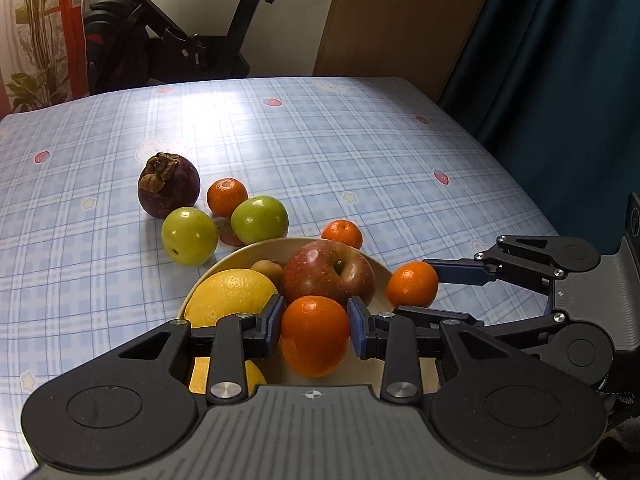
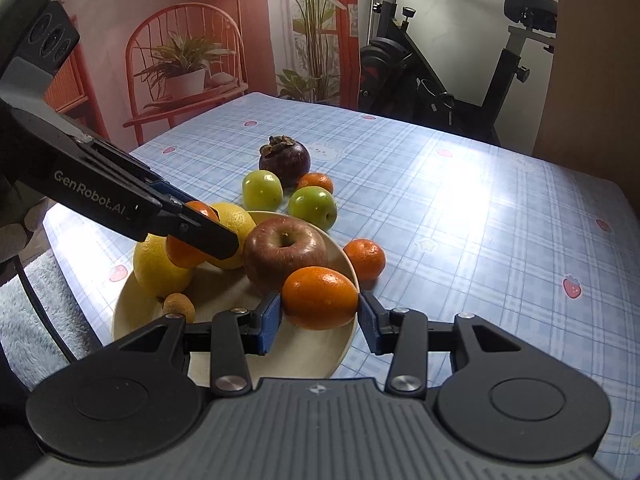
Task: Organize fruits
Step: 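Carry both tangerines into the cream bowl and open both tools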
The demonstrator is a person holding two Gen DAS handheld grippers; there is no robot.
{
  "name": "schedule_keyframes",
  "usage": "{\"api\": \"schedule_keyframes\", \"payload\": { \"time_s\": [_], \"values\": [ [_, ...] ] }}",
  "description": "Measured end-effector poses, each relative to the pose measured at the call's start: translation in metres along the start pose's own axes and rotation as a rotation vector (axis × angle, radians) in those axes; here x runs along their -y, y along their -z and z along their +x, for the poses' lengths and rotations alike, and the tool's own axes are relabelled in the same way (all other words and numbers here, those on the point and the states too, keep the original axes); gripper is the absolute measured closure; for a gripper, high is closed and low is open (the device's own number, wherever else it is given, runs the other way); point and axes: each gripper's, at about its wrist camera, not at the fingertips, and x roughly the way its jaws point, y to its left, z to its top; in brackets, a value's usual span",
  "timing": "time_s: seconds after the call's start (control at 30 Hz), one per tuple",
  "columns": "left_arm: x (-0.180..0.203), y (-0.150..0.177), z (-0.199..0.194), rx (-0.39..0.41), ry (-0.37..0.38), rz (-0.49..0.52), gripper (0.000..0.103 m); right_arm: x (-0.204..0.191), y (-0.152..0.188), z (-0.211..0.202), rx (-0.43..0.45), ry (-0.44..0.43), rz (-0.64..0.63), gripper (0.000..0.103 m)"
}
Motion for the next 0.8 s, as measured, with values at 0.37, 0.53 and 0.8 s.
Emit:
{"api": "schedule_keyframes", "payload": {
  "time_s": [0.37, 0.53, 0.8],
  "values": [
    [-0.003, 0.000, 0.010, -0.029, -0.007, 0.002, 0.066, -0.002, 0.000, 0.012, -0.033, -0.015, -0.007, 0.058],
    [-0.001, 0.000, 0.006, -0.001, -0.030, 0.008, 0.066, 0.001, 0.000, 0.011, -0.022, -0.015, 0.015, 0.058],
    [-0.008, 0.004, -0.018, 0.115, -0.091, -0.049, 0.066, 0.008, -0.001, -0.004, 0.042, 0.021, 0.070, 0.058]
  ]
}}
